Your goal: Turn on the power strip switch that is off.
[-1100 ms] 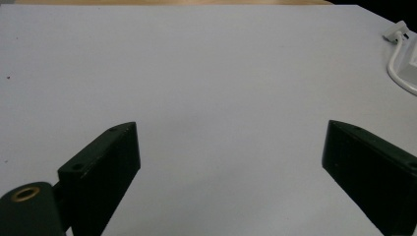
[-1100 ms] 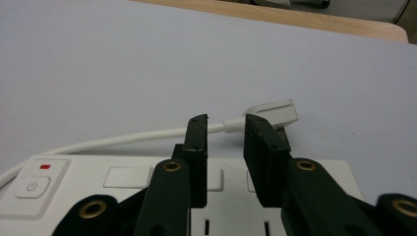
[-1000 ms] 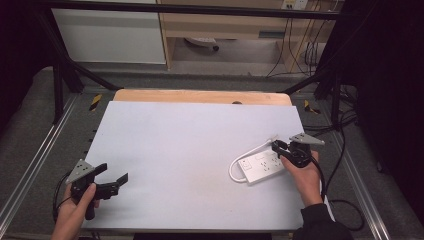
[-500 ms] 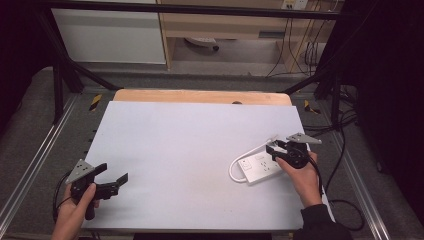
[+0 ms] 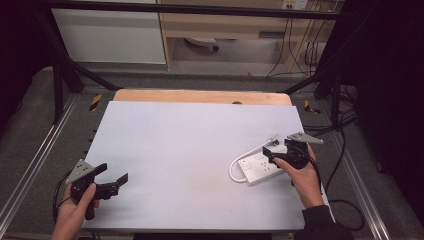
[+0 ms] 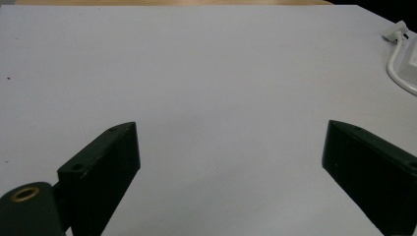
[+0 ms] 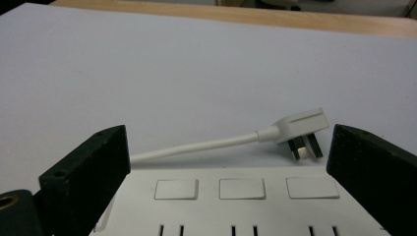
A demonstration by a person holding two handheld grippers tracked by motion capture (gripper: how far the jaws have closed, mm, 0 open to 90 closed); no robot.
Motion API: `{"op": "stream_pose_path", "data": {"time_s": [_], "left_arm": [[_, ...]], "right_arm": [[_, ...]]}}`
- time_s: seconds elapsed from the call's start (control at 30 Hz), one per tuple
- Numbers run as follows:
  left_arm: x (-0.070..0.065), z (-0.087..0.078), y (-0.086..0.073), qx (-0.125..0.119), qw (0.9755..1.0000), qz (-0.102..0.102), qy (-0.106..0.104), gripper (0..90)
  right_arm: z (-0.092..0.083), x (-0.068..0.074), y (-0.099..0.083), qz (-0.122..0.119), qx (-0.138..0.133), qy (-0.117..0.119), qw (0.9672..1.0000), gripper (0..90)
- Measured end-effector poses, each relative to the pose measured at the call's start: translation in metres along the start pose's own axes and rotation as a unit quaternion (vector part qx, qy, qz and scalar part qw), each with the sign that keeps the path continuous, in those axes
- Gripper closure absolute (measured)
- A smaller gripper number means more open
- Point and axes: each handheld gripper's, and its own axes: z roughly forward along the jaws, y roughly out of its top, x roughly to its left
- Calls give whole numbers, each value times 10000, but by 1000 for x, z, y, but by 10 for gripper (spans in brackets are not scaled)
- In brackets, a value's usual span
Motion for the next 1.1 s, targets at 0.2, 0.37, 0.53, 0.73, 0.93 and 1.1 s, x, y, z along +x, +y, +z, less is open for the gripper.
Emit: {"op": "stream_pose_path", "data": {"time_s": [0.2, 0.37, 0.53, 0.73, 0.93, 1.1], "left_arm": [[0, 0, 0, 1, 10000, 13, -6, 74], [0, 0, 0, -4, 10000, 1, -11, 74], [0, 0, 0, -10, 10000, 5, -9, 74], [-1, 0, 0, -13, 10000, 9, -10, 73], [-1, 0, 0, -14, 10000, 4, -9, 71], [0, -1, 0, -14, 10000, 8, -11, 69]], "right_arm": [[-9, 8, -1, -142, -289, 9, 9995, 33], [-18, 14, 0, -174, -430, 49, 9989, 46], [-29, 17, 2, -192, -645, 47, 9977, 49], [-41, 17, -1, -208, -779, 26, 9967, 49], [-53, 17, -6, -201, -871, 14, 9960, 49], [-63, 16, -12, -200, -945, 27, 9953, 47]]}}
